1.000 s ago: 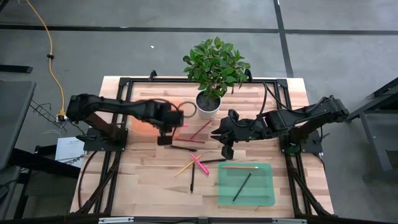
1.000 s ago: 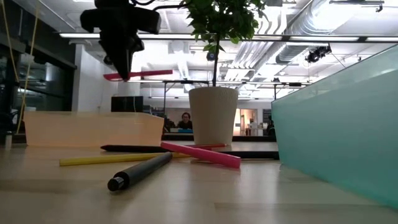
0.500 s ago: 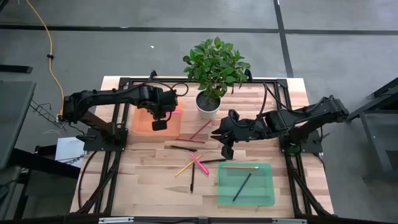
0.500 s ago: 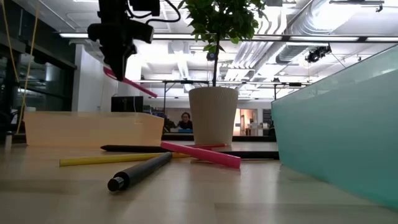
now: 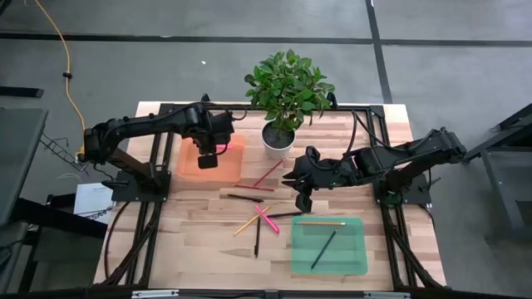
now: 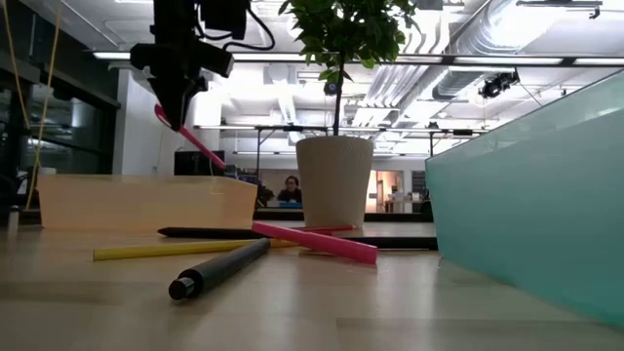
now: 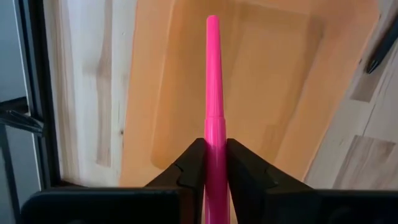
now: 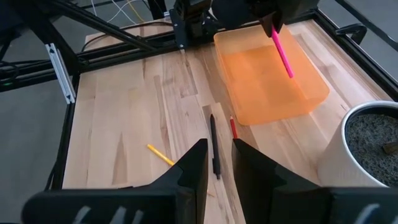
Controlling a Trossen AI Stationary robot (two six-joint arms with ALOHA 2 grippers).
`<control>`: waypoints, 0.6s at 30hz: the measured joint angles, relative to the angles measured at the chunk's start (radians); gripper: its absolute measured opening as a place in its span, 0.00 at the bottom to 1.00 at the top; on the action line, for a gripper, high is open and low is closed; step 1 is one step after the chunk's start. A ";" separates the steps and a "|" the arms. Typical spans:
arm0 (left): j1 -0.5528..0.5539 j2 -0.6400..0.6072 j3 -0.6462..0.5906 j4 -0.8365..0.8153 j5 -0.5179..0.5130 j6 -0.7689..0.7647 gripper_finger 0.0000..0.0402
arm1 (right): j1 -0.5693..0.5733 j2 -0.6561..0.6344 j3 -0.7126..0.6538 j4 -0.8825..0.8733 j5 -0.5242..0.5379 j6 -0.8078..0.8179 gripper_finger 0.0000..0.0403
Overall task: Sort pens & pencils
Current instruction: Put the left pink pen into the orange bin, then put the top black pen into the orange bin
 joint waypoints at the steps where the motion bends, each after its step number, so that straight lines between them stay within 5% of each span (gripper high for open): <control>1: 0.005 0.000 0.000 0.001 0.003 0.005 0.11 | 0.000 0.000 0.000 0.000 0.006 0.000 0.16; 18: 0.025 0.001 0.000 -0.014 0.064 0.008 0.23 | 0.000 0.000 0.000 0.001 0.014 0.006 0.16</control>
